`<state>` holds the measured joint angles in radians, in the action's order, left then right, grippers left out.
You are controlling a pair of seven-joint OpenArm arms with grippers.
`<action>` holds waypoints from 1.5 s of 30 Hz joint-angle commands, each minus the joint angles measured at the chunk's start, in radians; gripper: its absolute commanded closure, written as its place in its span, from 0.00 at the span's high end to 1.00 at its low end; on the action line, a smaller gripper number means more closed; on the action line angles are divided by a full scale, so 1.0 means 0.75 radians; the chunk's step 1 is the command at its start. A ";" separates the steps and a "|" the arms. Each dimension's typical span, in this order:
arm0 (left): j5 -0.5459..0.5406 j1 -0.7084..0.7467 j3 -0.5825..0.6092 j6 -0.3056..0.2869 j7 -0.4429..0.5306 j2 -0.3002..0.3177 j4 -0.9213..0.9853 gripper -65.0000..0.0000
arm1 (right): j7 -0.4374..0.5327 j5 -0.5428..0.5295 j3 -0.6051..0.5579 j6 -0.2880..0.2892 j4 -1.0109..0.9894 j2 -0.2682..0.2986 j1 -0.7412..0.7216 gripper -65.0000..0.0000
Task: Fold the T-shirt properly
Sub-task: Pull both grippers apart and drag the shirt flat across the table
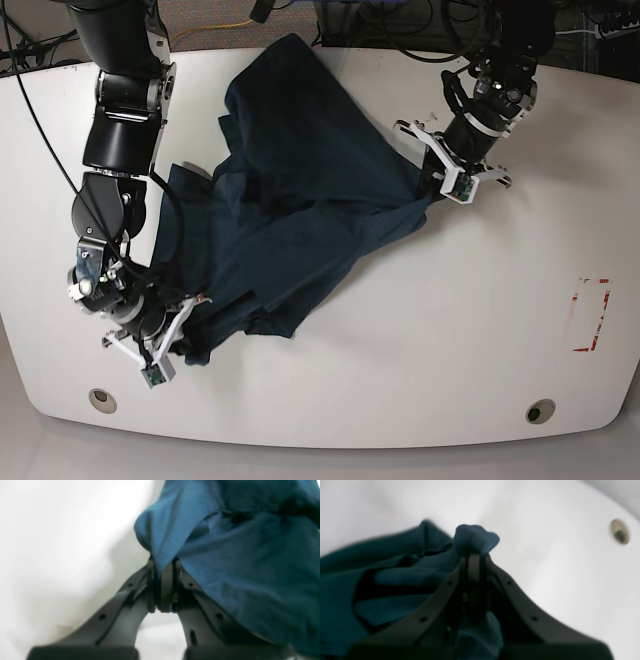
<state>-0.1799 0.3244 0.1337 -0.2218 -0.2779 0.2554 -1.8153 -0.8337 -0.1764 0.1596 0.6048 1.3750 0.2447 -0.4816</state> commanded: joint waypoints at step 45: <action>-0.011 -0.335 -0.560 -0.635 -0.850 0.008 -0.267 0.00 | -0.066 -0.022 -0.046 0.003 0.346 0.117 -0.007 0.00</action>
<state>-0.1905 0.0490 -0.2787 -0.7052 -0.9295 0.2501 -1.9976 -0.9012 -0.1898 0.1032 0.6106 1.6020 0.3305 -0.5064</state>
